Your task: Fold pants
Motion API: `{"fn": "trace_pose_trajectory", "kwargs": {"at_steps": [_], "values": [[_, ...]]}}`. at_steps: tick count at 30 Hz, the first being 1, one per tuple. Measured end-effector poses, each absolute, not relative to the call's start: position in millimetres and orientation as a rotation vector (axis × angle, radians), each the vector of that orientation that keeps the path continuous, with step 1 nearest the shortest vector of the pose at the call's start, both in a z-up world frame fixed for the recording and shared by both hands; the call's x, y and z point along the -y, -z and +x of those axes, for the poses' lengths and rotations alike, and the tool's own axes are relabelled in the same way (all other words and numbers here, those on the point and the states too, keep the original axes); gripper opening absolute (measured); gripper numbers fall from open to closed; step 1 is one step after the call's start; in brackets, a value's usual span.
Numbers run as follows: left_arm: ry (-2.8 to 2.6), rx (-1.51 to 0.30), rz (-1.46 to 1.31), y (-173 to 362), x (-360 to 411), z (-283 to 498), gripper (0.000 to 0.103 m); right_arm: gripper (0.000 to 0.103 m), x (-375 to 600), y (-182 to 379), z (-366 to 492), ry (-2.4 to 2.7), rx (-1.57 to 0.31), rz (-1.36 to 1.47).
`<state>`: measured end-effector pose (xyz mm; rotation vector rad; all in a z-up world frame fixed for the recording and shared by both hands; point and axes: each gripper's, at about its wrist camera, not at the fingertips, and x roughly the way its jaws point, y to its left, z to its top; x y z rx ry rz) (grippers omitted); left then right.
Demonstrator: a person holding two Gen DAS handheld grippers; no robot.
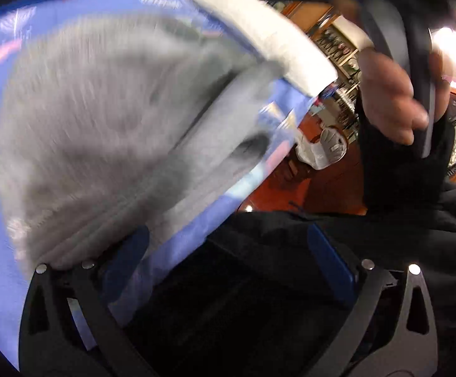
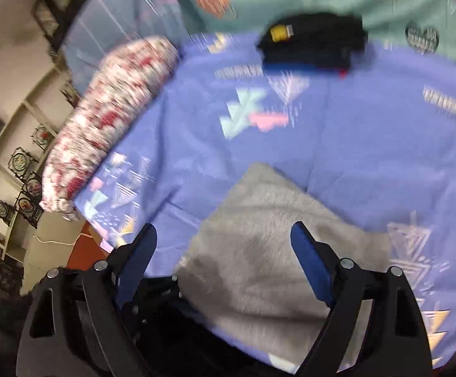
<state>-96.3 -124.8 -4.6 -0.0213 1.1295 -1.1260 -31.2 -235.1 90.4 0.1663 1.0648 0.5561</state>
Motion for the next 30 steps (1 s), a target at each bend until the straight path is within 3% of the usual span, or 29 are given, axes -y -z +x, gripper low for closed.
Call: {"fn": "trace_pose_trajectory", "kwargs": {"at_steps": [2, 3, 6, 10, 13, 16, 18, 23, 27, 30], "values": [[1.111, -1.101, 0.029, 3.0, 129.3, -103.3, 0.101, 0.088, 231.7, -24.0, -2.0, -0.474, -1.281, 0.244], [1.116, -1.105, 0.028, 3.1, 128.6, -103.1, 0.101, 0.089, 232.7, -6.4, 1.9, -0.462, -1.303, 0.250], [1.123, -1.062, 0.070, -10.9, 122.0, -111.4, 0.101, 0.090, 228.0, -32.6, -6.4, -0.492, -1.254, 0.238], [1.118, -0.844, 0.107, -57.9, 94.4, -127.8, 0.101, 0.091, 218.7, -90.0, -2.1, -0.651, -1.101, 0.294], [1.090, -0.822, 0.001, -59.5, 78.7, -110.6, 0.101, 0.096, 200.5, -91.8, 18.6, -0.765, -1.138, 0.396], [1.058, -1.023, -0.075, -6.6, 88.7, -77.7, 0.101, 0.096, 186.7, -24.5, 57.2, -0.670, -1.321, 0.444], [1.056, -0.968, -0.070, -2.6, 92.0, -83.9, 0.101, 0.086, 190.5, 18.8, 70.5, -0.610, -1.384, 0.458], [1.061, -0.951, -0.024, -16.4, 92.9, -89.5, 0.101, 0.087, 216.2, -39.0, 46.9, -0.719, -1.206, 0.516], [1.018, -0.824, -0.033, -53.3, 67.1, -81.7, 0.101, 0.102, 285.7, -101.9, -8.7, -0.625, -0.973, 0.426], [0.914, -0.893, -0.150, -47.1, 41.0, -42.1, 0.101, 0.102, 349.7, -95.6, -49.0, -0.397, -0.958, 0.402]]}}
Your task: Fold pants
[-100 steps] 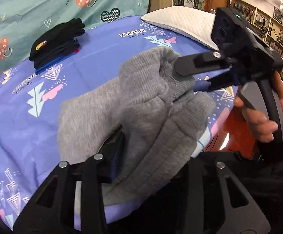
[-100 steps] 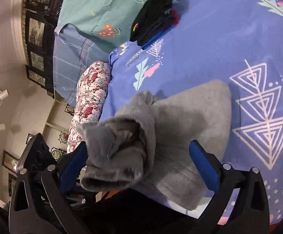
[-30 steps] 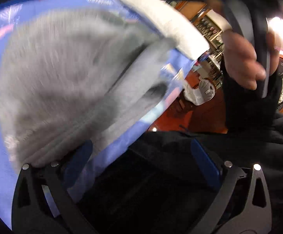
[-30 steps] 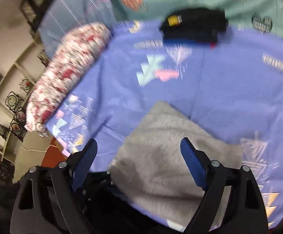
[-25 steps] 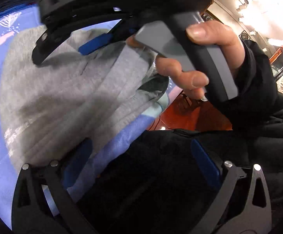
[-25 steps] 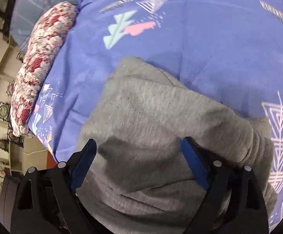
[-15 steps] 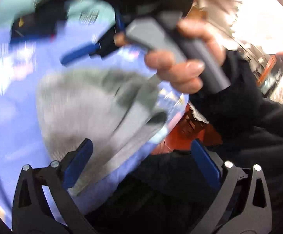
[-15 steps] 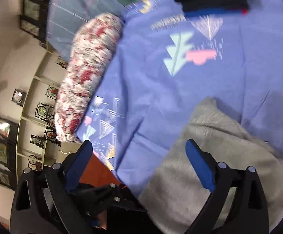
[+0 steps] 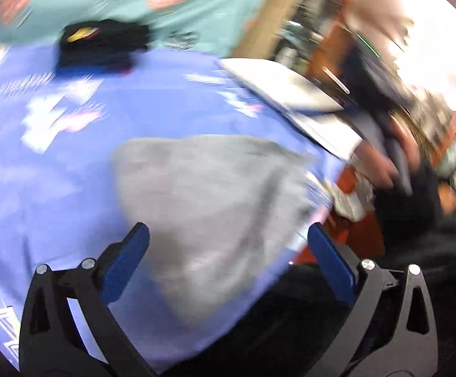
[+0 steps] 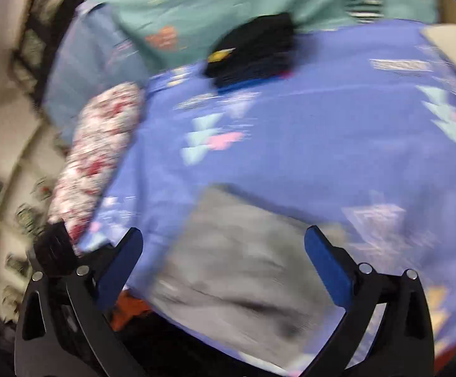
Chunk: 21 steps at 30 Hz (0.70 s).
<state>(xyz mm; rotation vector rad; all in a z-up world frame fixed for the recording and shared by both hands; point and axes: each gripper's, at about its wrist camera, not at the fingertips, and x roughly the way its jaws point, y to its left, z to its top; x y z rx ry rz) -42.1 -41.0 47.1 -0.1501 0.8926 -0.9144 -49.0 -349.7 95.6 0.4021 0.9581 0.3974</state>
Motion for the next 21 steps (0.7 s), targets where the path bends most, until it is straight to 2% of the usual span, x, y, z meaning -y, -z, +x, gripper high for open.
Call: {"fn": "trace_pose_trajectory", "kwargs": {"at_steps": [3, 8, 11, 16, 19, 21], "values": [[0.886, -1.101, -0.324, -9.6, 32.4, 9.7, 0.101, 0.102, 392.9, -46.0, -71.1, -0.345, -1.050, 0.526], [0.894, -1.279, -0.306, 25.5, 60.4, 38.3, 0.101, 0.102, 383.2, 23.8, -62.7, -0.461, -1.141, 0.729], [0.912, -1.305, -0.284, 28.7, 85.8, 39.1, 0.101, 0.102, 369.6, 49.0, -44.6, -0.528, -1.189, 0.798], [0.893, -1.312, -0.280, 41.2, 106.4, 48.8, 0.101, 0.102, 351.4, 41.6, -33.6, -0.482, -1.227, 0.740], [0.867, -1.287, -0.276, 36.3, 114.0, 43.9, 0.101, 0.102, 328.8, 34.7, -38.5, -0.458, -1.214, 0.594], [0.864, -1.253, -0.257, 32.4, 122.7, 32.8, 0.101, 0.086, 319.7, 30.2, -46.4, -0.428, -1.175, 0.538]]}}
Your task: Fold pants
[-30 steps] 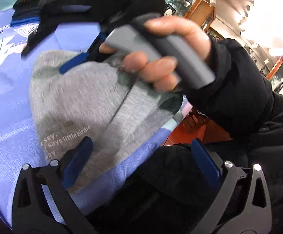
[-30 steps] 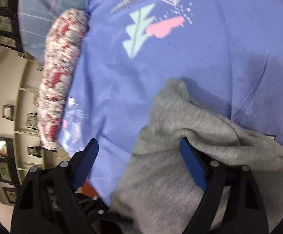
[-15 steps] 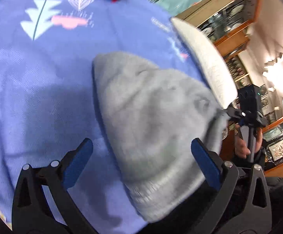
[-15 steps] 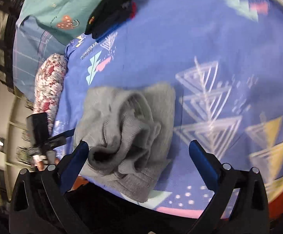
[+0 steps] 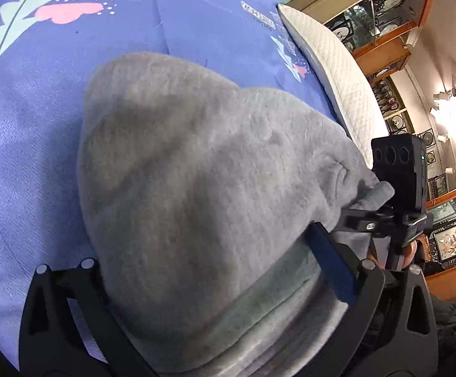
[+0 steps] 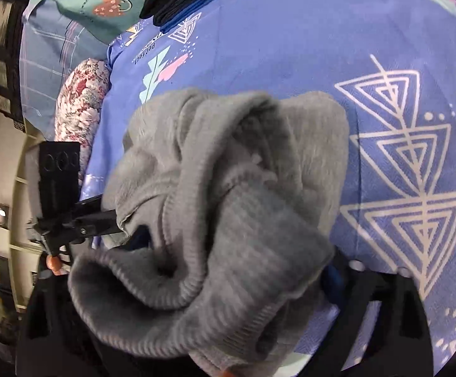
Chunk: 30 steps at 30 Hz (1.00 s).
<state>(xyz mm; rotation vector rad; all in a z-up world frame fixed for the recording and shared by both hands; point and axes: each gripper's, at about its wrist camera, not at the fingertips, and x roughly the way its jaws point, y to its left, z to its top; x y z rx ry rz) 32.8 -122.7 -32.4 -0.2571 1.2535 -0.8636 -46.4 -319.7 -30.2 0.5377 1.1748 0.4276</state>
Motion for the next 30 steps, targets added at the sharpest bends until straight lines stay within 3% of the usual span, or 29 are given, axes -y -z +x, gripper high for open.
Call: {"fn": "trace_pose_trajectory", "kwargs": {"at_steps": [5, 11, 19, 21, 25, 27, 28, 29, 30], "values": [[0.892, -1.177, -0.240, 5.9, 126.8, 22.3, 0.092, 0.070, 320.8, 0.3, -60.6, -0.452, -1.046, 0.528], [0.911, -1.054, -0.288, -55.4, 111.8, 54.5, 0.092, 0.069, 319.2, -70.3, -22.4, -0.498, -0.903, 0.461], [0.807, -0.814, -0.224, -200.8, 108.7, 234.2, 0.093, 0.070, 318.5, -208.4, 143.1, -0.475, -0.633, 0.371], [0.787, -0.766, -0.237, -224.9, 109.6, 298.0, 0.096, 0.077, 323.4, -230.1, 203.9, -0.447, -0.572, 0.380], [0.720, -0.765, -0.285, -203.0, 109.0, 414.0, 0.100, 0.092, 322.6, -212.1, 317.5, -0.360, -0.561, 0.394], [0.579, -0.853, -0.291, -151.8, 102.6, 473.8, 0.100, 0.092, 321.8, -173.9, 373.5, -0.280, -0.627, 0.370], [0.511, -0.898, -0.295, -132.3, 97.1, 487.9, 0.096, 0.088, 323.8, -153.9, 395.3, -0.226, -0.687, 0.362], [0.440, -0.948, -0.306, -112.8, 88.0, 500.3, 0.086, 0.072, 329.6, -137.5, 408.1, -0.176, -0.723, 0.356], [0.429, -0.959, -0.373, -99.4, 70.5, 503.9, 0.083, 0.067, 337.6, -132.7, 406.8, -0.179, -0.706, 0.379]]}}
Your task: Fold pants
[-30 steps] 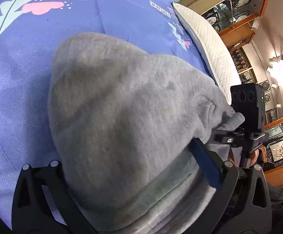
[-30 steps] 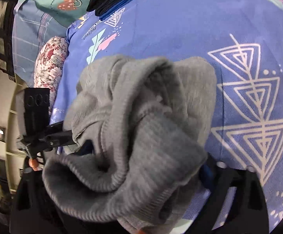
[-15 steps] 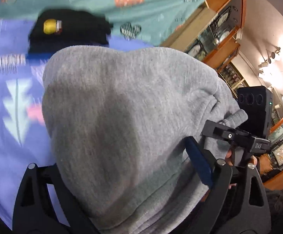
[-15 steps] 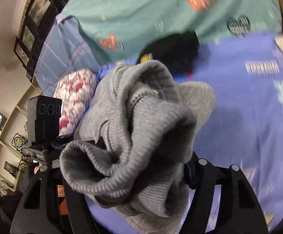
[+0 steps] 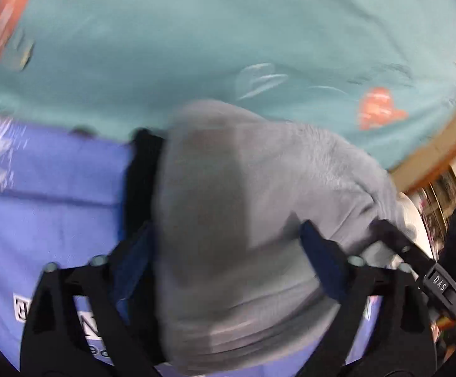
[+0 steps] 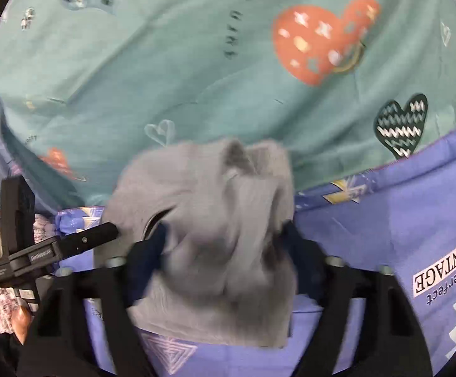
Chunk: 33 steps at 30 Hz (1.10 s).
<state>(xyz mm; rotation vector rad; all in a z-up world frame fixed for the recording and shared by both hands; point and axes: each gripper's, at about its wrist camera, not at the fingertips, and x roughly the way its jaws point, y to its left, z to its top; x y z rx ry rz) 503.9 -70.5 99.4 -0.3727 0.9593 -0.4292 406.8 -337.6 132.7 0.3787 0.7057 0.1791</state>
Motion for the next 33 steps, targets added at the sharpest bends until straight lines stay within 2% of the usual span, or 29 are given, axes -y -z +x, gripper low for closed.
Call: {"fn": "trace_pose_trajectory", "kwargs": {"at_steps": [2, 3, 4, 5, 6, 8, 11, 15, 21, 27, 33], "values": [[0.448, -0.907, -0.448, -103.5, 44.6, 490.6, 0.084, 0.067, 359.5, -145.4, 380.0, -0.193, -0.591, 0.430], [0.475, -0.852, -0.472, -115.4, 30.8, 474.1, 0.085, 0.070, 367.1, -154.5, 366.4, -0.197, -0.550, 0.445], [0.479, -0.800, -0.474, -127.9, 21.1, 455.2, 0.092, 0.076, 378.7, -164.4, 341.6, -0.202, -0.511, 0.466], [0.468, -0.741, -0.467, -141.8, 9.2, 425.7, 0.101, 0.088, 387.9, -167.7, 321.6, -0.207, -0.497, 0.484], [0.468, -0.709, -0.462, -148.1, -0.2, 404.6, 0.101, 0.096, 394.1, -171.2, 296.2, -0.222, -0.488, 0.502], [0.456, -0.671, -0.403, -157.5, -6.6, 347.7, 0.101, 0.101, 391.7, -174.0, 244.7, -0.225, -0.504, 0.479], [0.399, -0.641, -0.275, -150.1, 11.5, 252.6, 0.101, 0.102, 375.5, -156.5, 158.5, -0.170, -0.539, 0.353], [0.372, -0.624, -0.209, -109.5, 20.5, 144.6, 0.101, 0.102, 345.6, -95.9, 62.5, -0.064, -0.559, 0.142], [0.156, -0.438, -0.084, -54.7, 28.3, 40.0, 0.101, 0.102, 327.4, -41.5, -2.7, -0.041, -0.480, 0.134], [0.118, -0.443, 0.024, -35.8, 37.7, 13.0, 0.101, 0.102, 309.5, -25.2, -34.2, -0.018, -0.431, 0.069], [0.103, -0.513, 0.044, -19.6, 34.9, 21.1, 0.101, 0.102, 298.5, -24.2, -41.2, -0.012, -0.412, 0.016]]}}
